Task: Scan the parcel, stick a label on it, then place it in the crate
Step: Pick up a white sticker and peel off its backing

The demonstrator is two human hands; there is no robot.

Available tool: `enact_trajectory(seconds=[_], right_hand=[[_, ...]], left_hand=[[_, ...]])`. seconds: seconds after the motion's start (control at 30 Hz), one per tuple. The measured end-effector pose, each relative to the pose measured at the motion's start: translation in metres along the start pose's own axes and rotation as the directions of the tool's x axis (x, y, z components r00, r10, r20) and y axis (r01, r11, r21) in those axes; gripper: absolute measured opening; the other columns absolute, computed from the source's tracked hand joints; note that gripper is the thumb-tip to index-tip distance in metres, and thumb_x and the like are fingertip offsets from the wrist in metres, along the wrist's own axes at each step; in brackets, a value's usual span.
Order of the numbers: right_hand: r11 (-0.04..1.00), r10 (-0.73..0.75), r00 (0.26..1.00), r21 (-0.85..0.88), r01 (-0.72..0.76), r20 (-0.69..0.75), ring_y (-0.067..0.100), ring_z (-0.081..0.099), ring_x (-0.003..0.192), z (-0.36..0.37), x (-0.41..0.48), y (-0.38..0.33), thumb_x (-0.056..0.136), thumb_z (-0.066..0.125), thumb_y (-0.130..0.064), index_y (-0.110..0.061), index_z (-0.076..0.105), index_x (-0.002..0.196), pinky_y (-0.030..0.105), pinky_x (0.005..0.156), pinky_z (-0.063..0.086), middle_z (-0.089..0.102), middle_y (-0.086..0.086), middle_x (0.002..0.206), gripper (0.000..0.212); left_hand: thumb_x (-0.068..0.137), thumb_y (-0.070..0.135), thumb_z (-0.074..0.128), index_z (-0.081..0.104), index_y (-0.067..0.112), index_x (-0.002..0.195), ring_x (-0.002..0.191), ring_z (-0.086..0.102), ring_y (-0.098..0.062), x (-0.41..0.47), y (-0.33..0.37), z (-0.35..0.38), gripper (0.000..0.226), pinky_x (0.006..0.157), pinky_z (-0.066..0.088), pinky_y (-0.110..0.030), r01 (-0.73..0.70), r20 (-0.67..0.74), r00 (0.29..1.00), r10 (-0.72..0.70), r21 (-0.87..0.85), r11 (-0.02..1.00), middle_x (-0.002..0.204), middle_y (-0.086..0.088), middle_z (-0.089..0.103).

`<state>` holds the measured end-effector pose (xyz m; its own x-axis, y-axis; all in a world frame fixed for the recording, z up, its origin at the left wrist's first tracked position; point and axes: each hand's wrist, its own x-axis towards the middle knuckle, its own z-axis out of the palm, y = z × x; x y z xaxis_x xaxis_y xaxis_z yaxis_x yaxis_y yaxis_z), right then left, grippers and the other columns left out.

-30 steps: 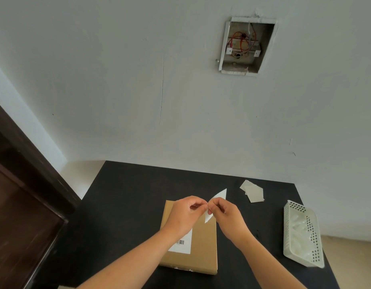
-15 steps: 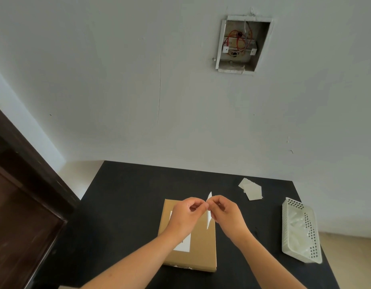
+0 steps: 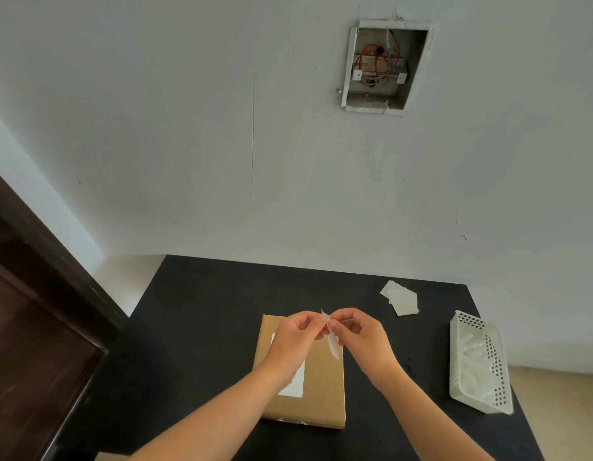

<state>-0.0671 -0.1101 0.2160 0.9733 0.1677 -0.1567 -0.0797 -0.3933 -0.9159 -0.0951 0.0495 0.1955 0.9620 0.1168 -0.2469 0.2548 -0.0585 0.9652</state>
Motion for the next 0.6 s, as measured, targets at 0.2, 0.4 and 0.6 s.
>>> enact_trajectory(seconds=[0.2,0.4,0.6], right_hand=[[1.000,0.008,1.000,0.011,-0.008,-0.011,0.005,0.072,0.083,-0.0003,-0.0021,-0.0010,0.093,0.074,-0.028,-0.032,0.075,0.091,0.023,0.076,0.059,0.076,-0.018,0.086,0.005],[0.997,0.016,1.000,0.071,-0.017,0.022,0.011,0.075,0.083,0.0019,-0.0046,-0.0022,0.092,0.075,-0.033,-0.026,0.078,0.094,0.031,0.083,0.061,0.079,-0.009,0.084,0.008],[0.955,0.067,0.996,0.286,-0.080,0.057,0.021,0.078,0.091,-0.0001,-0.0048,-0.0050,0.095,0.071,-0.020,-0.016,0.081,0.094,0.041,0.090,0.063,0.081,0.004,0.092,0.011]], left_hand=[[0.097,0.048,0.065,0.078,0.042,0.094,0.096,0.072,-0.001,-0.0003,-0.0013,-0.0038,0.014,0.086,0.058,-0.024,0.005,-0.005,1.000,-0.005,-0.005,1.000,0.094,0.016,0.078],[0.102,0.044,0.059,0.075,0.044,0.101,0.104,0.069,-0.002,-0.0023,0.0007,-0.0069,0.016,0.090,0.057,-0.021,-0.112,0.023,0.994,0.110,0.084,0.990,0.103,0.023,0.074],[0.098,0.043,0.068,0.068,0.057,0.097,0.104,0.064,0.002,-0.0046,0.0077,-0.0075,0.015,0.083,0.053,-0.009,-0.282,0.047,0.959,0.278,0.191,0.940,0.108,0.029,0.066]])
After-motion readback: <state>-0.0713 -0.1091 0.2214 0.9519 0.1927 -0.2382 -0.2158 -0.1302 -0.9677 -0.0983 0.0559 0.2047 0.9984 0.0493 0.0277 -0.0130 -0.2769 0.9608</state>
